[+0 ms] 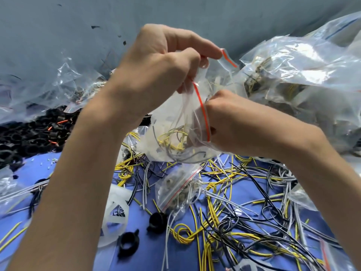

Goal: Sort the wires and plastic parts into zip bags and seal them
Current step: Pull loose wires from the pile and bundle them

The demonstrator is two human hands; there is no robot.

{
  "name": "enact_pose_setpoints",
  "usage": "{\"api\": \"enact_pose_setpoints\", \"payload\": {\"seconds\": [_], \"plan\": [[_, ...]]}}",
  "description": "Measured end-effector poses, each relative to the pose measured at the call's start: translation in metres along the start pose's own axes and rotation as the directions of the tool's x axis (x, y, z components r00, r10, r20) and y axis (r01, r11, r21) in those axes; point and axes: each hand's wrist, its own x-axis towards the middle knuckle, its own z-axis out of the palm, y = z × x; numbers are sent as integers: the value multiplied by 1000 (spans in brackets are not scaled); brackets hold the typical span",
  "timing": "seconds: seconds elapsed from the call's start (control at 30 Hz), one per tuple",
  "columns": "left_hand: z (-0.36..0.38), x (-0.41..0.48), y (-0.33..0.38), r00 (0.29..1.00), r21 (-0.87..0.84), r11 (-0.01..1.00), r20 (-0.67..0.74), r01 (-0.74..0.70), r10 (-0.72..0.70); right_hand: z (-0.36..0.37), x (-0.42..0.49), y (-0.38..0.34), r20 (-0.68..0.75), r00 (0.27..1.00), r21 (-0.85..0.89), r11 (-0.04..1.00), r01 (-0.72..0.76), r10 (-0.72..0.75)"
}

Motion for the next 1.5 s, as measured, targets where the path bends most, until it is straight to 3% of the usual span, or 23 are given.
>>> {"api": "enact_pose_setpoints", "payload": {"seconds": [0.2,0.3,0.43,0.5,0.57,0.63,0.73,0.83,1.0,1.3,1.37,1.43,1.5], "plan": [[-12,3,-5,990,29,998,-128,61,-57,-6,-1,9,-227,973,-65,996,-62,46],[-16,5,-9,984,58,996,-170,71,-60,-16,-2,16,-294,955,36,998,48,-36],[-20,9,-19,964,140,985,-259,98,-59,-21,-4,7,-610,780,7,983,182,-140],[-23,10,-24,952,209,971,-303,111,-44,-19,-5,-8,-648,745,83,957,277,-159],[-26,11,-29,952,260,956,-301,136,-53,-12,-4,-26,-484,841,178,913,366,-243],[-27,12,-33,959,275,949,-272,157,-79,5,-2,-44,-118,936,212,913,349,-331],[-27,11,-37,969,332,927,-225,174,-102,45,-6,-63,287,892,160,936,315,-349],[-26,12,-39,984,371,915,-133,160,-119,65,-9,-71,393,847,169,933,317,-359],[-24,11,-43,991,400,908,-13,126,-132,60,-4,-70,255,872,221,903,369,-419],[-27,12,-44,985,414,896,-8,158,-170,-17,-7,-29,-8,961,371,891,261,-278],[-27,10,-42,980,388,905,23,172,-196,-27,-9,-20,-132,974,351,911,217,-182],[-26,8,-40,979,389,906,47,165,-199,-32,-9,-8,-281,959,398,914,81,37],[-25,7,-36,981,408,899,40,157,-189,-34,-7,5,-423,857,456,886,-80,295]]}}
